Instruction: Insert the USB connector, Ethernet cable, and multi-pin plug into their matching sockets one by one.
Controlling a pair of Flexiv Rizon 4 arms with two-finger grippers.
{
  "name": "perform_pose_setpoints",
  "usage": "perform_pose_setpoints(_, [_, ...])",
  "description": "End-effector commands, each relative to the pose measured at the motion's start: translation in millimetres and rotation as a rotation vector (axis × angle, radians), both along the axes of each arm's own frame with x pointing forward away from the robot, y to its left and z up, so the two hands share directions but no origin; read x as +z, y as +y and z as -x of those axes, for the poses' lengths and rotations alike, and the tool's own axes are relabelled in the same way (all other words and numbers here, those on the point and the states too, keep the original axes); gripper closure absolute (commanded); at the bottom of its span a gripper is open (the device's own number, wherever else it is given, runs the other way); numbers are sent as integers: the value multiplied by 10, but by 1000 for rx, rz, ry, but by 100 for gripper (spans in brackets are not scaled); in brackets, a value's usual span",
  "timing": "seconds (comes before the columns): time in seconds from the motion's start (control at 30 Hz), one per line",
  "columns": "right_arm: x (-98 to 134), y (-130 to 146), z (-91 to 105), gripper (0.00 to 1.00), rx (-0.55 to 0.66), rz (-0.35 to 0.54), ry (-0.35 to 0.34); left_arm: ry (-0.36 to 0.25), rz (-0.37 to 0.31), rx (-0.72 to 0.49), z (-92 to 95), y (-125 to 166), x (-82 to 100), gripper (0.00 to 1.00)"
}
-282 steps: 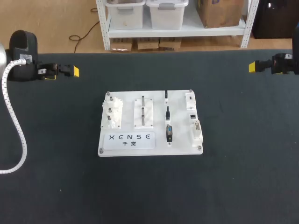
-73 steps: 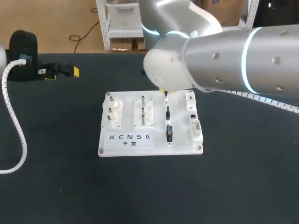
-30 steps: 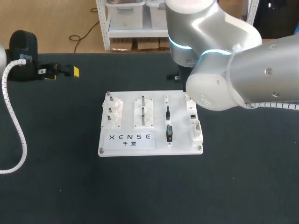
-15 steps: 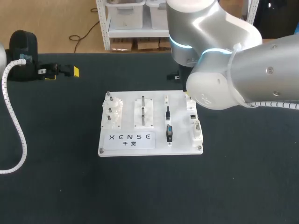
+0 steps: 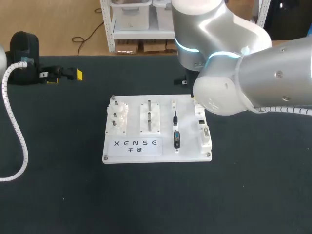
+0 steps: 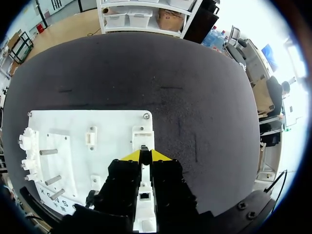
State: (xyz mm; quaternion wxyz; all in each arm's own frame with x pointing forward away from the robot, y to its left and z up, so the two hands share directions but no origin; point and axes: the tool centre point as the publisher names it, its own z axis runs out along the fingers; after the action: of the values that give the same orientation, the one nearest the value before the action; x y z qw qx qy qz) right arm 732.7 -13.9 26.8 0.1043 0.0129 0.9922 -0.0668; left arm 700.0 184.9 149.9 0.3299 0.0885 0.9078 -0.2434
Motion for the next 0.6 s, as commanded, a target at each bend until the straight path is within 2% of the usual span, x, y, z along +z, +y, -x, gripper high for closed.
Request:
perform_pose_setpoints(0.03, [-112, -46, 2, 100, -17, 8, 10, 0, 0, 0, 0, 0, 0, 0])
perform_pose_setpoints(0.6, [-320, -59, -11, 100, -49, 20, 60, 0, 0, 0, 0, 0, 0, 0])
